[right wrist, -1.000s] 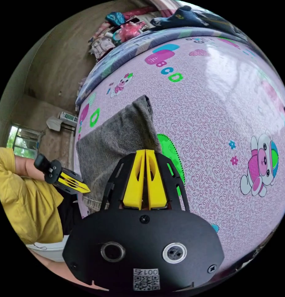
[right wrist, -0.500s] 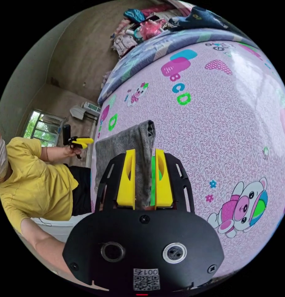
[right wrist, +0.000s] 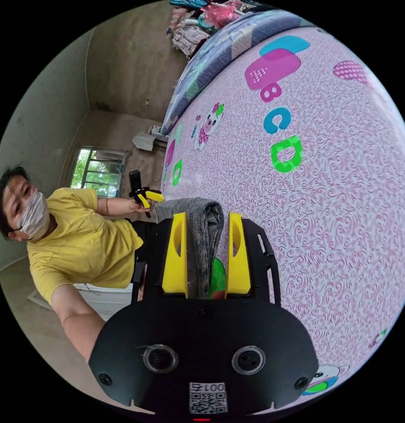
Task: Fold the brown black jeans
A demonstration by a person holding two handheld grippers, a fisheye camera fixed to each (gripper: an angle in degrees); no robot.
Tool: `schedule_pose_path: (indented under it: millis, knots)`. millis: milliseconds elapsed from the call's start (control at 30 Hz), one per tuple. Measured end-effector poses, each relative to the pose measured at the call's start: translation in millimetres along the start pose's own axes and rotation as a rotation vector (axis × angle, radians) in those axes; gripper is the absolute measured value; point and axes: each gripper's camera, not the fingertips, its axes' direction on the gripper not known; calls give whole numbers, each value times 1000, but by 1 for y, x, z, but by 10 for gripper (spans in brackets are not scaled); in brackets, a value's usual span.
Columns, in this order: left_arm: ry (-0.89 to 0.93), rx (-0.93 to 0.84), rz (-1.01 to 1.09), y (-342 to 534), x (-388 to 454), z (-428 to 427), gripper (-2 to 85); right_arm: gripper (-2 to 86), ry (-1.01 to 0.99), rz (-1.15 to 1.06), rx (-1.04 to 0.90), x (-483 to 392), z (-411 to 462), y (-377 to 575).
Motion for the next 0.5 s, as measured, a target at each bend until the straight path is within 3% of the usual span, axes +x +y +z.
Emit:
schedule_pose_path:
  millis: [333,500]
  knots:
    - [145,-33,-32,-15,2,-12,75,82,-169,7,-76,26,26,-13]
    - [147,-94,-54,-23,9,-6,11,55,-30,-34,-95,14,38,-18]
